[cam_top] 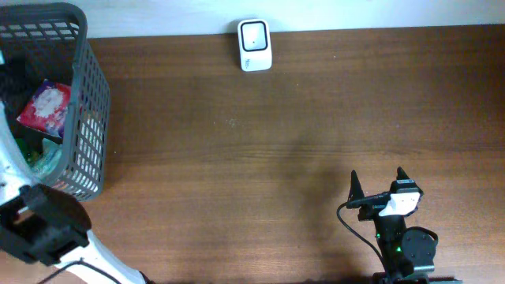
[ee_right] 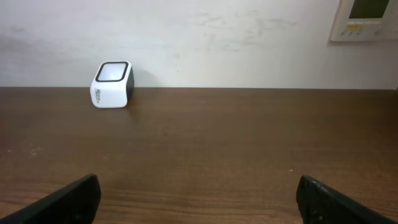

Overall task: Scan the item barcode
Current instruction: 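Reach the left gripper into the grey basket and grasp the purple-red package, then lift the purple package to the white scanner and place it on the table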

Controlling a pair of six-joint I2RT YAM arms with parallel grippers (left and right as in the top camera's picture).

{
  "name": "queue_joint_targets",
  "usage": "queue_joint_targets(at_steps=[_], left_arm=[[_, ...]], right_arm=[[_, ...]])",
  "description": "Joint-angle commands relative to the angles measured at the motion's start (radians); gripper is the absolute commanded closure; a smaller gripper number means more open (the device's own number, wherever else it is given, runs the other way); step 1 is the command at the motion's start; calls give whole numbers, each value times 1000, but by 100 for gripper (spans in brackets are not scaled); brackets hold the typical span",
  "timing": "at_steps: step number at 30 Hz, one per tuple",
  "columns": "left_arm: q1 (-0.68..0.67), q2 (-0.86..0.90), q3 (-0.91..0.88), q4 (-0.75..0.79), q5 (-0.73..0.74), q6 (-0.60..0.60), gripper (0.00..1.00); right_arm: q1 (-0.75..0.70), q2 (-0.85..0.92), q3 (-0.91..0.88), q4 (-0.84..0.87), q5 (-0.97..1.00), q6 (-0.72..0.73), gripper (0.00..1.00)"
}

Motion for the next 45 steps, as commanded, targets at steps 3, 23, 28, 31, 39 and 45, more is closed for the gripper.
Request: queue_joint_targets(at_steps=[3,23,28,31,39,45], left_arm=[[-19,129,15,-21,-38,153,19],[-89,317,-90,55,-158,319,32],[-89,316,-97,54,-171,317,90],[-89,282,-74,32,-183,190,100],[-87,-66,24,27,48,-65,100],[-89,-383,24,151,348,-361,100]], right_arm=[[-6,-6,-9,-2,8,-3,1],[-6,-6,-9,-1,9,-3,1],[-6,-6,-9,-2,8,-3,1],[-6,-6,-9,-1,9,-3,1],[-6,-5,-9,-1,9,-3,2],[-6,-6,-9,-1,9,-3,1]])
